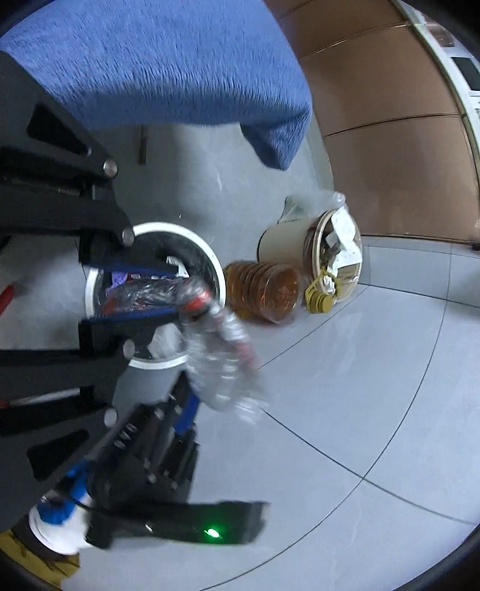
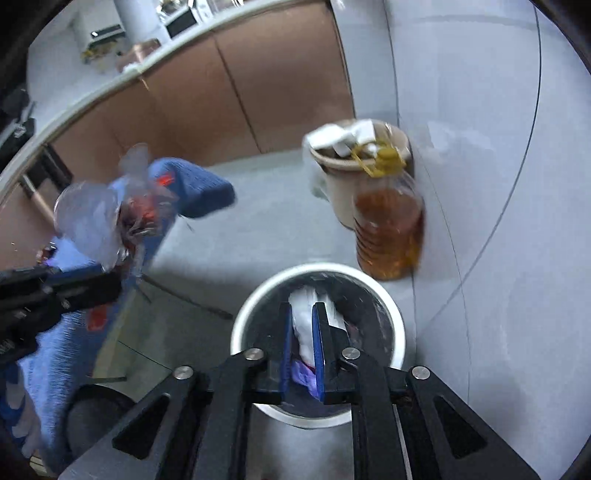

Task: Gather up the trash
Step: 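Carry wrapper and tissue to the trash bin and open both tools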

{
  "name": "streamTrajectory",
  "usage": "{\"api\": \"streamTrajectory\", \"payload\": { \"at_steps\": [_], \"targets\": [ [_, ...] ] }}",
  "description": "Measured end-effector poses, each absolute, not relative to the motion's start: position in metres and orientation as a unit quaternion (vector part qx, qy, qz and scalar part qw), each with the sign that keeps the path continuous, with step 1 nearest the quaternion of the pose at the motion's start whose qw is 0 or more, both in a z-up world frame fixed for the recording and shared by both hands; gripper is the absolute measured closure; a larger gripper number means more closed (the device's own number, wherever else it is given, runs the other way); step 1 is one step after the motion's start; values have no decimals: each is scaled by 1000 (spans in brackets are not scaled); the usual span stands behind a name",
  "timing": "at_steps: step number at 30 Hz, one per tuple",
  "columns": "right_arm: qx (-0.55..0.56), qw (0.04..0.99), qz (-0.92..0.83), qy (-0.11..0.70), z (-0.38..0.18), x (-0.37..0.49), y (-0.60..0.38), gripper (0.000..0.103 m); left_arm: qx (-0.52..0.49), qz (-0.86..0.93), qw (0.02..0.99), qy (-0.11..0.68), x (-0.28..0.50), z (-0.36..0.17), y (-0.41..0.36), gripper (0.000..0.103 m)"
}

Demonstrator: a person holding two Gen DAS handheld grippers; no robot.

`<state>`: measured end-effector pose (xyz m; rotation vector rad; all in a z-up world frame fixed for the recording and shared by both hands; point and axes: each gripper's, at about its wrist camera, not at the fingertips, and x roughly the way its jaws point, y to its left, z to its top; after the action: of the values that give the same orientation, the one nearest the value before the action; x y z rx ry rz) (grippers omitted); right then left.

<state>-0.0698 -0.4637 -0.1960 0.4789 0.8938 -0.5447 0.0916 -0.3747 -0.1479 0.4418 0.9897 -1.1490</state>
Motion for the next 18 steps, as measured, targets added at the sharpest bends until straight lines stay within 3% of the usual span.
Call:
{"api": "streamTrajectory", "payload": {
  "at_steps": [2, 4, 18],
  "targets": [
    [232, 833, -263, 429, -205, -70, -467, 76, 183, -522, 699, 453, 94, -149, -374, 61],
    [236, 829, -266, 432, -210, -71, -469, 68, 171, -524, 701, 453, 94, -146, -374, 51],
    [214, 859, -230, 403, -169, -49, -435, 57, 129, -435, 809, 374, 116, -90, -272, 51]
  ]
}}
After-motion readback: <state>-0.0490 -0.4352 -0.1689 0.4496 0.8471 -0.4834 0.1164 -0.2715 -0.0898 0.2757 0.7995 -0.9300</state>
